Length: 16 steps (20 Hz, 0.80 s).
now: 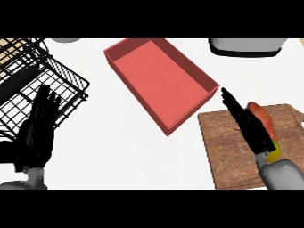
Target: Pick the sweet potato from the cutting board and place it in the cardboard box
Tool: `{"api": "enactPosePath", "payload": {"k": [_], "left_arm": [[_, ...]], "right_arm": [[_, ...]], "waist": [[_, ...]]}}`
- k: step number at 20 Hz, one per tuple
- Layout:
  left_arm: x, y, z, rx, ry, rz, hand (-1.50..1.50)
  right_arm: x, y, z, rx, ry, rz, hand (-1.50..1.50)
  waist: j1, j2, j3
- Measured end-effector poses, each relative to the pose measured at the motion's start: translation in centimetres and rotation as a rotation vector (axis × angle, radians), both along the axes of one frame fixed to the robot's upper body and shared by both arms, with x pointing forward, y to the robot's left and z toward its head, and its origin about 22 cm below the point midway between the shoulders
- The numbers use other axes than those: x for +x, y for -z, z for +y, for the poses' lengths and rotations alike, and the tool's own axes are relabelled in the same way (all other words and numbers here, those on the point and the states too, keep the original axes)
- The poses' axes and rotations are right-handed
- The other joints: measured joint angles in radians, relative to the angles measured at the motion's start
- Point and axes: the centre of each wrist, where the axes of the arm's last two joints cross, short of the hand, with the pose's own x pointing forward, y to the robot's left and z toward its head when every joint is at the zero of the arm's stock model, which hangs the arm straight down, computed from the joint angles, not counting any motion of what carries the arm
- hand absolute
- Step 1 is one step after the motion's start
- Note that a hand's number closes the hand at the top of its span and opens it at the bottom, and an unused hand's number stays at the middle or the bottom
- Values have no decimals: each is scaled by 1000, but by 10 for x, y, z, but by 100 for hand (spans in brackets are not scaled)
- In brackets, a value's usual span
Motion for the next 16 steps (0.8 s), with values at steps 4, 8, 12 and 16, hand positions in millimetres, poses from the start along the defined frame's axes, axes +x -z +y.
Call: {"api": "enactPosePath", "payload": {"k": [4, 8, 12, 16], "left_arm": [[6, -12, 6, 138, 87, -50, 0], [12, -25, 8, 311, 236, -98, 0], [17, -31, 9, 406, 349, -125, 0], [29, -37, 8, 439, 408, -145, 0]], "right_arm": [[29, -61, -34, 60, -72, -167, -150], [47, -132, -81, -3, -152, -351, -150], [46, -164, -147, -54, -220, -434, -150], [42, -177, -186, -134, -333, -522, -150]], "waist": [[-28, 11, 1], [-52, 19, 3], [-43, 33, 4], [-26, 42, 5]]}}
